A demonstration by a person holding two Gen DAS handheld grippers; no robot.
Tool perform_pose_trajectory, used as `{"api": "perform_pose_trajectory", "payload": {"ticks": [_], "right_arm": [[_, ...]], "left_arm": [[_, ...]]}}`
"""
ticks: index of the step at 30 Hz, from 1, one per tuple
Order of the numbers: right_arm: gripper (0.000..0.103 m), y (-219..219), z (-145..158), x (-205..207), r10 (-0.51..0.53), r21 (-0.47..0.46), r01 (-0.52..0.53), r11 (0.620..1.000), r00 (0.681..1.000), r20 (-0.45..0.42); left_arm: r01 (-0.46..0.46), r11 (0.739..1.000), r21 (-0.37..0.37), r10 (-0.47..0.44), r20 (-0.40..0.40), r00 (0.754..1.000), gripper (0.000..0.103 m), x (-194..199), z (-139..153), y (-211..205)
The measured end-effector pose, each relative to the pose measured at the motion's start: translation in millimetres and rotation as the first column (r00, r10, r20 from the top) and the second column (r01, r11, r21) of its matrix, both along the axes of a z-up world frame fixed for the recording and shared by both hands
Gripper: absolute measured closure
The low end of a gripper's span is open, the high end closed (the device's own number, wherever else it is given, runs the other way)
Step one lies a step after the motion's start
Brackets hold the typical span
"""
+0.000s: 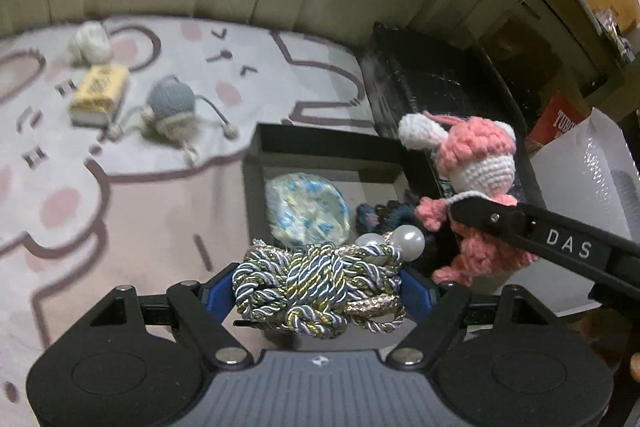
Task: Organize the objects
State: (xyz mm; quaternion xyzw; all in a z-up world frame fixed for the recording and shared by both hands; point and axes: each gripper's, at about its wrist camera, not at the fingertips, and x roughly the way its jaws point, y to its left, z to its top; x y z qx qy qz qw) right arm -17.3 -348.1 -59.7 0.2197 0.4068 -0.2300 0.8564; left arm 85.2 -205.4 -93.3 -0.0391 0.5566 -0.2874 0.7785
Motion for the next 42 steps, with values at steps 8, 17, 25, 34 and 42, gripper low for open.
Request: {"api": "perform_pose_trajectory", "payload": {"ticks": [8,17,25,34,42], "right_arm": [[0.060,-4.1,-8.5,9.3,0.006,0.006,-0.006,1.000,1.000,-0.011],[0.060,-6.9,-18.9,15.5,0.008,0.041,-0.007,0.999,0.999,-0.032],[0.053,-5.1,-37.1,26.7,0.000,0.095,0.009,0.995,0.996,-0.085],[0.037,-8.7,-39.4,23.6,-0.027,0.078,0.037,0.996,0.992,-0.120],[0.037,-8.8,-32.8,17.6,-0.034,0.080,0.043,0.996,0.993,-0.112]], "left_arm": [[-0.005,0.999,-0.044,0.004,-0.032,0.999,0.013,10.3,-12.9,-7.6],[-0.002,0.998,0.065,0.001,0.014,1.000,0.007,11.5,-14.4,-3.3],[0.019,0.977,0.212,-0.048,0.132,0.990,0.007,14.5,-11.0,1.7],[0.029,0.973,0.229,-0.062,0.136,0.989,0.007,16.0,-9.2,1.8],[0.038,0.969,0.243,-0.080,0.165,0.983,0.007,13.5,-1.8,2.7]]}}
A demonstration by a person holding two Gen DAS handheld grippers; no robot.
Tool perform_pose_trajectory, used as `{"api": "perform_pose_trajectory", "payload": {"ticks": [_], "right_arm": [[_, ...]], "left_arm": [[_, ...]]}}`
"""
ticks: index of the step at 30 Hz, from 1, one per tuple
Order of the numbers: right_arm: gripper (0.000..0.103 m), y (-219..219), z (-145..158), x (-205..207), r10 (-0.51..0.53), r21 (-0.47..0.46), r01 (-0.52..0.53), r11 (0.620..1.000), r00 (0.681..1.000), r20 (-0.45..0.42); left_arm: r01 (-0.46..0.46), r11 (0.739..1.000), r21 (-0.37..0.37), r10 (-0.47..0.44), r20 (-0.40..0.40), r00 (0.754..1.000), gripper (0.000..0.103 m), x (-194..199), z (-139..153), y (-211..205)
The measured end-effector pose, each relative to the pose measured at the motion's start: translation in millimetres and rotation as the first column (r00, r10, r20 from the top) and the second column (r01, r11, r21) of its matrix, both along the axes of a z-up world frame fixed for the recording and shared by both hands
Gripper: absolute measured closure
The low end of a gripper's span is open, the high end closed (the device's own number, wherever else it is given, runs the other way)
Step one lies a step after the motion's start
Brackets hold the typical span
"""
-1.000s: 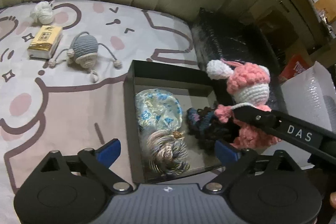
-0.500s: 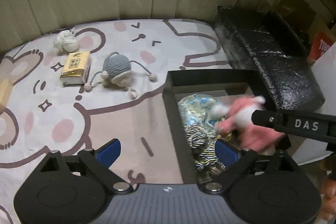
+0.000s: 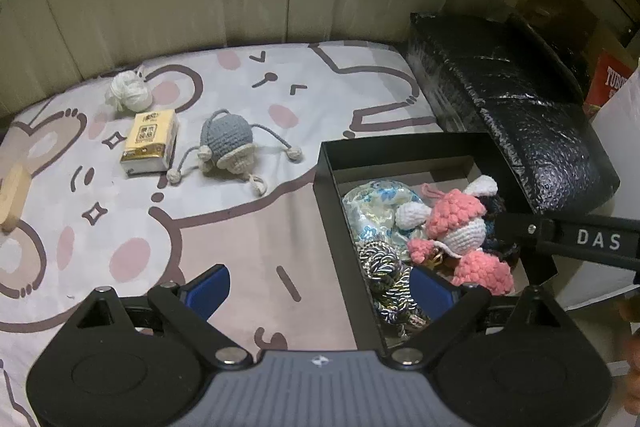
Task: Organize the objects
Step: 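Lower the bunny and rope into the black box and open both tools, then withdraw both tools from the box back toward the bed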
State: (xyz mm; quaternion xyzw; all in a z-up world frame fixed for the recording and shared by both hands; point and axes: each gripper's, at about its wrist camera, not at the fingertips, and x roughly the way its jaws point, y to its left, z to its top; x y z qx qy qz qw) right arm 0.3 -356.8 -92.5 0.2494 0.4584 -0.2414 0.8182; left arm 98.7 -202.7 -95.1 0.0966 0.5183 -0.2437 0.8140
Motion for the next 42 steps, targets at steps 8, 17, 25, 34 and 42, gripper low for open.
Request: {"api": "perform_pose_trajectory", "payload": {"ticks": [8,17,25,34,42], "right_arm": [[0.037,0.5,13.7,-13.4,-0.018,-0.007,0.018,1.000,0.999,0.036],[0.037,7.0,32.6,-28.6,-0.017,-0.049,0.020,0.999,0.998,0.065],[0.031,14.1,41.9,-39.1,-0.002,-0.068,0.007,0.998,0.998,0.070],[0.015,23.3,51.8,-48.0,0.004,-0.124,0.006,0.992,0.997,0.081],[0.000,29.1,57.5,-54.3,-0.005,-0.154,0.021,0.988,0.995,0.104]], "left_arm": [[-0.008,1.000,0.009,0.008,0.039,0.999,0.007,2.6,10.1,8.1],[-0.018,1.000,-0.007,0.019,0.069,0.997,0.007,3.2,20.7,18.2],[-0.018,0.999,-0.035,0.021,0.088,0.996,0.007,0.8,32.7,26.4],[-0.023,0.998,-0.063,0.030,0.117,0.993,0.000,-4.7,44.3,38.4],[-0.030,0.997,-0.072,0.040,0.143,0.989,0.000,-7.1,51.0,52.1]]}}
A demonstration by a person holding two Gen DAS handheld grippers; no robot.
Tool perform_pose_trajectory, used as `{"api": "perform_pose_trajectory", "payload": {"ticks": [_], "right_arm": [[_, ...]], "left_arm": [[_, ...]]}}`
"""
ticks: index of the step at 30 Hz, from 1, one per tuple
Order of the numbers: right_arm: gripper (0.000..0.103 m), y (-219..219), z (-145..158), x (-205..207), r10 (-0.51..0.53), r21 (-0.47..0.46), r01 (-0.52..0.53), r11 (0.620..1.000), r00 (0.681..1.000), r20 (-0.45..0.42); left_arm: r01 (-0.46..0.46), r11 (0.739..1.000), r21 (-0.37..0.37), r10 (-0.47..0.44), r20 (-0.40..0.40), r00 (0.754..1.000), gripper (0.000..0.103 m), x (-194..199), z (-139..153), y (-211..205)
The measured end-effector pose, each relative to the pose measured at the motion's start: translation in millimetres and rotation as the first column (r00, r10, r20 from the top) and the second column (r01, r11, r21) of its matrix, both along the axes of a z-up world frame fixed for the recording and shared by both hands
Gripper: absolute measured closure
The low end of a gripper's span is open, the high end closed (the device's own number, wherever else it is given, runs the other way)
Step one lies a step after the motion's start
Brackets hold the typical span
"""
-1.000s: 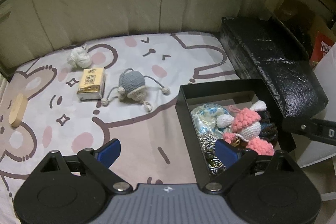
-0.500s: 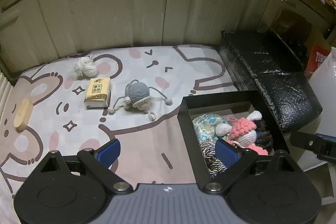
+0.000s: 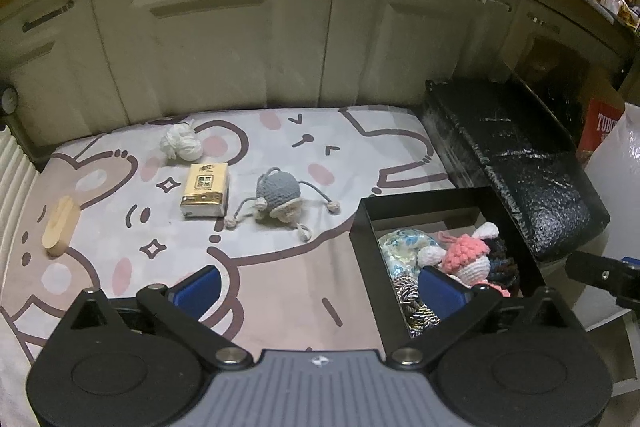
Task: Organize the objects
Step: 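Withdraw both tools from the box back toward the bed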
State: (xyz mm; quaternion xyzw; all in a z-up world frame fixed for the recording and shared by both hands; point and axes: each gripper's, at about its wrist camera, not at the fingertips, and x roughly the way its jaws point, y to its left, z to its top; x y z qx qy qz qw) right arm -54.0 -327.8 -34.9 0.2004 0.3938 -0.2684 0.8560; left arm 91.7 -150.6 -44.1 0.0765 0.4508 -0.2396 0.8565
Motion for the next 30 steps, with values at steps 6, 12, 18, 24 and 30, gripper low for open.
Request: {"api": "perform_pose_trajectory", "payload": {"ticks": [6,12,18,24,30], "right_arm": [[0.000,4.3,0.9,-2.2,-0.001,-0.008,0.001,1.000,1.000,0.007],[0.000,7.7,-0.7,0.7,-0.004,0.004,0.004,1.000,1.000,0.011],[0.000,22.4,-4.1,17.0,0.033,0.009,-0.034,0.999,0.999,0.005],[0.000,43.7,-4.3,36.6,0.085,0.006,-0.085,0.996,0.996,0.008],[0.000,63.5,-3.4,55.0,0.137,0.003,-0.137,0.991,0.991,0.010]], "left_arm": [[-0.025,1.000,-0.012,0.025,0.012,1.000,0.000,0.1,4.2,11.3],[-0.044,0.999,-0.008,0.044,0.024,0.999,0.000,2.2,6.6,25.2],[-0.085,0.996,0.013,0.084,0.035,0.996,0.000,9.4,6.8,47.5],[-0.140,0.990,0.011,0.139,0.040,0.989,0.000,17.1,8.5,79.0],[-0.180,0.984,0.012,0.179,0.047,0.983,0.000,23.0,9.1,105.8]]}}
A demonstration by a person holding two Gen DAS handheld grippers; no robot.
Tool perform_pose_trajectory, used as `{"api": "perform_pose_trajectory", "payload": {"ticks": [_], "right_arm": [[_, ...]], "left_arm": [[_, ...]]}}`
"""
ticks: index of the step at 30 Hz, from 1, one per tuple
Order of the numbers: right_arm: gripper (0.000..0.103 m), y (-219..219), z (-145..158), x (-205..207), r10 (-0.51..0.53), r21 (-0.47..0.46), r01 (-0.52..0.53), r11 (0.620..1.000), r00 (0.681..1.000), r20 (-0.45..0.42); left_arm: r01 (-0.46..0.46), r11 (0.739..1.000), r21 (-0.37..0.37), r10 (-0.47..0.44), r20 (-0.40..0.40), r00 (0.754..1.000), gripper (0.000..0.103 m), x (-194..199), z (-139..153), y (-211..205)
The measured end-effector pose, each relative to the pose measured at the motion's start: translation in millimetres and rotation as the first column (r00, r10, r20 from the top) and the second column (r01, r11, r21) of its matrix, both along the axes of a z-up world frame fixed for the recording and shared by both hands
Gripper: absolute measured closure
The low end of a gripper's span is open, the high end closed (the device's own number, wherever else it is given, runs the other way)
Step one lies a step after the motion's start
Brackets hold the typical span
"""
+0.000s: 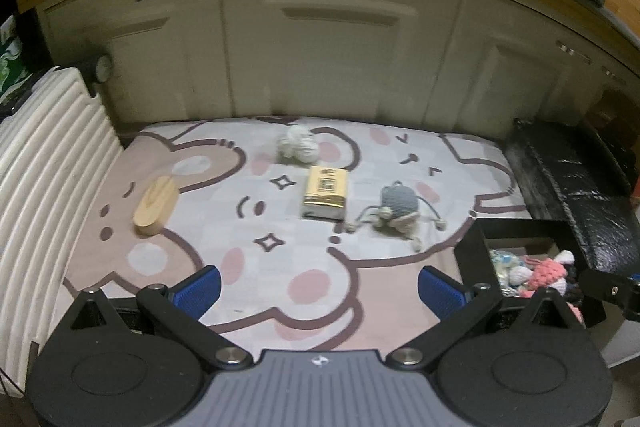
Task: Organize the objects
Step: 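Withdraw both tools from the box back toward the bed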
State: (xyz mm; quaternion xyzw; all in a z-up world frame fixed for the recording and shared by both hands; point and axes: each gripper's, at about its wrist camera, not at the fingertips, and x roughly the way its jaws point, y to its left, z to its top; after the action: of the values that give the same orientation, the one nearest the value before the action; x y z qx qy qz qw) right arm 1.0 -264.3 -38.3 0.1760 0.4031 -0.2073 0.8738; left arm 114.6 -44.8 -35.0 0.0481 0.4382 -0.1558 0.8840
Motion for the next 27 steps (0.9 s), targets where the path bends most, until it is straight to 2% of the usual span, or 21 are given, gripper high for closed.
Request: {"api": "perform_pose_trajectory", "payload": {"ticks": [12,20,27], "right_arm": [[0.000,30.4,0.4,25.5,0.069,-0.002,-0.069,0.998,0.998,0.008],[0.000,36.9,-4.2,36.5,0.079,-0.002,-0.079,0.997,0.997,0.012],[0.000,35.0,-7.8,42.4,0.076,0.024,-0.078,0.997,0.995,0.062]], "left_arm": [[-0.034,0.999,0.010,0.034,0.015,0.999,0.000,7.7,-1.9,30.4],[-0.021,1.000,0.006,0.021,0.027,0.999,0.000,13.3,-2.9,37.2],[-0.034,0.999,0.025,0.033,0.051,0.998,0.000,21.2,-6.4,39.0]]}}
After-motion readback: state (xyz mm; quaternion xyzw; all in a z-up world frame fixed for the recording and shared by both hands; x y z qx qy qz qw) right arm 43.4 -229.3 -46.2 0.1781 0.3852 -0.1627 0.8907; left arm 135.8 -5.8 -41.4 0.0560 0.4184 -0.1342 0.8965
